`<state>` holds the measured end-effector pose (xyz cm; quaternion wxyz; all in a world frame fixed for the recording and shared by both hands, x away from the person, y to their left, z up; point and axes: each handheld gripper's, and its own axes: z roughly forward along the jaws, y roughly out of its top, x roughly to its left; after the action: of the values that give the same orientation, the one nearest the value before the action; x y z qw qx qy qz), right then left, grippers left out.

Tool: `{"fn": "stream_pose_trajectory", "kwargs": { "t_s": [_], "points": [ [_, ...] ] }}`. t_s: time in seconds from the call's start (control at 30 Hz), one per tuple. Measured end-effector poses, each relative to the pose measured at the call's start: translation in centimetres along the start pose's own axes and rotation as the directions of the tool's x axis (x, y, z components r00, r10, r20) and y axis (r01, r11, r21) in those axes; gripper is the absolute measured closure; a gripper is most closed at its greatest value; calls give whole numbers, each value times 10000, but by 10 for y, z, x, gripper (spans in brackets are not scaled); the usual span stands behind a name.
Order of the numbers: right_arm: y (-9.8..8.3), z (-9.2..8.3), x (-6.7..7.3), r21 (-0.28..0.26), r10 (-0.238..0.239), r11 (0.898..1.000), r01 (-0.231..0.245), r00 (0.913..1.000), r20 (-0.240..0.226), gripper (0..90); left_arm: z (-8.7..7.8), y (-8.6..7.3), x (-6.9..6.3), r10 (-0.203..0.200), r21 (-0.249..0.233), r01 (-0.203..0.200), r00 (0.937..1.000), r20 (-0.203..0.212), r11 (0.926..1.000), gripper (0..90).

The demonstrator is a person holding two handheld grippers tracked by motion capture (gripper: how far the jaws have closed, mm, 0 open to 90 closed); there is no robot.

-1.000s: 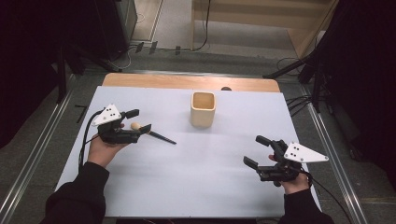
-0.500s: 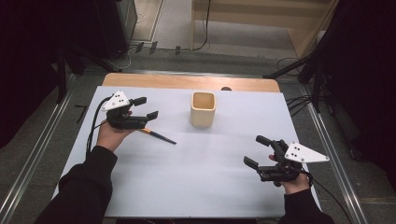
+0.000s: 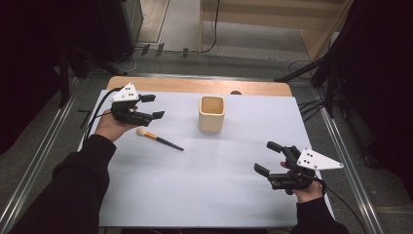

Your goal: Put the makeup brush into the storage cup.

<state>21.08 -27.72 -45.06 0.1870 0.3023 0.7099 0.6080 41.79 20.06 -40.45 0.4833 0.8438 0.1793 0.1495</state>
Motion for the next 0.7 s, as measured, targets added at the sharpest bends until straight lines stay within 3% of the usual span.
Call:
{"fn": "stream_pose_trajectory", "kwargs": {
  "t_s": [0.1, 0.2, 0.23, 0.27, 0.3, 0.33, 0.4, 0.5, 0.53, 0.57, 0.6, 0.63, 0.7],
  "points": [
    [0, 0, 0, 36, -8, 10000, 8, 10000, -7, 147, -2, 6, 6, 213, 601, -242, 9987, 469, 9979, 297],
    [0, 0, 0, 59, 4, 10000, -4, 10000, -11, 147, -2, 9, 7, 272, 872, -328, 9976, 642, 9957, 290],
    [0, 0, 0, 70, 5, 10000, -5, 10000, -8, 147, -1, 12, 7, 489, 1281, -590, 9956, 803, 9900, 282],
    [0, 0, 0, 70, 5, 10000, -5, 10000, -8, 147, -1, 12, 7, 489, 1281, -590, 9956, 803, 9900, 280],
    [0, 0, 0, 80, -10, 10000, 10, 10000, -4, 147, -1, 15, 7, 733, 1611, -888, 9923, 997, 9829, 280],
    [0, 0, 0, 80, -10, 10000, 10, 10000, -4, 147, -1, 15, 7, 733, 1611, -888, 9923, 997, 9829, 280],
    [0, 0, 0, 91, -25, 10000, 25, 10000, -3, 148, 0, 17, 7, 848, 2027, -1076, 9894, 1183, 9733, 280],
    [0, 0, 0, 121, -12, 9999, 12, 10000, 1, 147, 3, 19, 8, 1055, 2718, -1396, 9850, 1364, 9522, 273],
    [0, 0, 0, 130, -13, 9999, 13, 10000, -8, 148, 4, 20, 10, 1090, 3044, -1525, 9819, 1550, 9403, 260],
    [0, 0, 0, 130, -13, 9999, 13, 10000, -8, 148, 4, 20, 10, 1090, 3044, -1525, 9819, 1550, 9403, 252],
    [0, 1, 0, 152, -22, 9999, 22, 10000, -25, 147, 6, 21, 10, 1100, 3298, -1636, 9784, 1751, 9298, 236],
    [0, 1, 0, 152, -22, 9999, 22, 10000, -25, 147, 6, 21, 10, 1100, 3298, -1636, 9784, 1751, 9298, 222],
    [0, 1, 1, 169, -20, 9999, 21, 10000, -43, 147, 7, 22, 11, 1182, 3502, -1810, 9740, 1933, 9190, 204]
  ]
}}
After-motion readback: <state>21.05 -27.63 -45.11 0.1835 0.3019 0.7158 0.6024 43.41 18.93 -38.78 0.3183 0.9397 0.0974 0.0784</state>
